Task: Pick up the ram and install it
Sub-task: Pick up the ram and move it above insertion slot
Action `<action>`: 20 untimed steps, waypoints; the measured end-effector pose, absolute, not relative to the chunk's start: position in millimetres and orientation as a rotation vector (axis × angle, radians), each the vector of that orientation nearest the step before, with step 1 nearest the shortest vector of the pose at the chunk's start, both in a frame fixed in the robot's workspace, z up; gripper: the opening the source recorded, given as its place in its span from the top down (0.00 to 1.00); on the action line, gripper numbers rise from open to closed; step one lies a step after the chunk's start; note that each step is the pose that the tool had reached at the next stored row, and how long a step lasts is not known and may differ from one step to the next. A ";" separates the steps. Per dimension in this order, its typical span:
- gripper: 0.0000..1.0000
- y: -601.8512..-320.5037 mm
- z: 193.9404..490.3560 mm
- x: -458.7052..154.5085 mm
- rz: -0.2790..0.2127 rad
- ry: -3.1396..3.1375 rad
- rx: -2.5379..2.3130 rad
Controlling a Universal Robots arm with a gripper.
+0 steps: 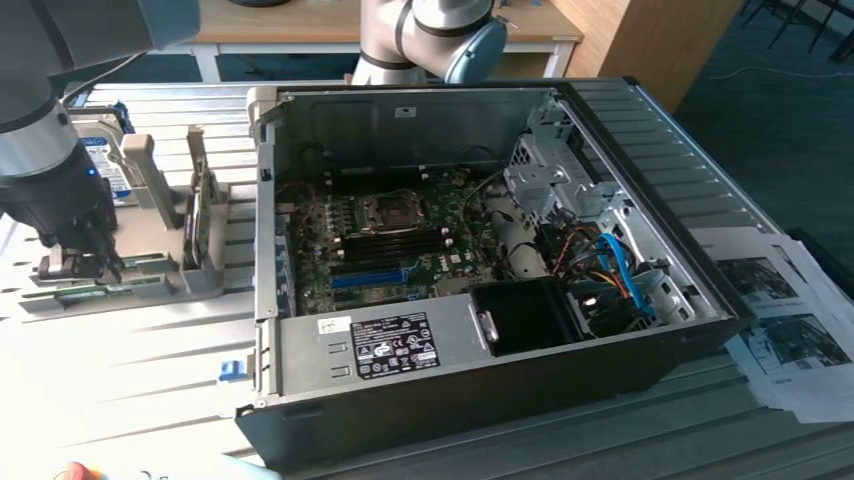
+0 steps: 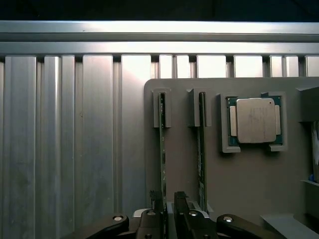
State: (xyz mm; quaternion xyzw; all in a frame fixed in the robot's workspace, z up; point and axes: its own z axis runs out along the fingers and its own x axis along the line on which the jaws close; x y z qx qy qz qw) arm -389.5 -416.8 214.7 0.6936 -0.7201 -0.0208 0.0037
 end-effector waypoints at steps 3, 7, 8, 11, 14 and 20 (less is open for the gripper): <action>0.76 -416.8 214.6 -389.3 -0.065 -2.257 2.174; 0.76 -416.7 213.1 -389.2 -0.065 -2.257 2.174; 0.76 -416.8 212.7 -389.3 -0.065 -2.257 2.174; 0.76 -417.0 212.0 -389.3 -0.065 -2.257 2.174; 0.76 -417.1 211.9 -389.2 -0.065 -2.257 2.174; 0.76 -417.6 211.0 -389.3 -0.065 -2.257 2.174</action>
